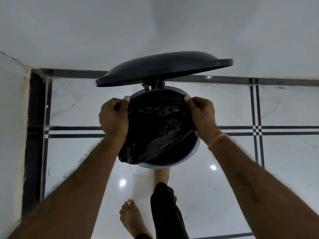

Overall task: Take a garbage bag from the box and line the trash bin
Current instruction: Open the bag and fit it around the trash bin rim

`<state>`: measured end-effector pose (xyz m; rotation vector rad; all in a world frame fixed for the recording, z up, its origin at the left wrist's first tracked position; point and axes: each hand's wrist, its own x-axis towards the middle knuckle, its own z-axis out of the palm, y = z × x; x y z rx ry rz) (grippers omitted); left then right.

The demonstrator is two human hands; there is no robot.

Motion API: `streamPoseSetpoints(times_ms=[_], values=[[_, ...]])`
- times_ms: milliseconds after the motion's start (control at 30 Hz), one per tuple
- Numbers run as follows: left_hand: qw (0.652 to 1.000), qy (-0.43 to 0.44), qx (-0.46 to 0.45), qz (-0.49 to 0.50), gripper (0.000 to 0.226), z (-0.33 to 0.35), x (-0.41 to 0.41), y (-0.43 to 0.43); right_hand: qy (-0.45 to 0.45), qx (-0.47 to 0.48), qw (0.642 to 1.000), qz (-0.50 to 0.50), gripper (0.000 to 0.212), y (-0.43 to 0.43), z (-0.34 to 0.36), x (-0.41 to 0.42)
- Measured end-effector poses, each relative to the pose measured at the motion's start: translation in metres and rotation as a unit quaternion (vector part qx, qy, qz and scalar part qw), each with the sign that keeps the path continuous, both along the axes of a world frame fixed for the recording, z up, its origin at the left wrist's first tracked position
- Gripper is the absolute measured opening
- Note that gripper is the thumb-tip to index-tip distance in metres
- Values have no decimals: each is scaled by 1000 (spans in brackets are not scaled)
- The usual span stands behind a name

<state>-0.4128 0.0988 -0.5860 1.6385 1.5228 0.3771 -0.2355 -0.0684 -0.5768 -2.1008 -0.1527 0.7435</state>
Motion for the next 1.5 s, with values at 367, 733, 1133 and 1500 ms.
streamPoseSetpoints(times_ms=[367, 733, 1133, 1500], values=[[993, -28, -73, 87, 39, -23, 28, 25, -92, -78, 991, -59, 45, 40, -28, 34], [957, -39, -272, 93, 45, -21, 10, 38, 107, -18, 991, -77, 8, 1, -16, 51], [959, -141, -210, 125, 2, -15, -45, 0, 9, -100, 995, -16, 20, -12, 1, 13], [998, -38, -46, 5, 26, -10, -32, -8, -176, -93, 980, 14, 47, -15, 5, -9]])
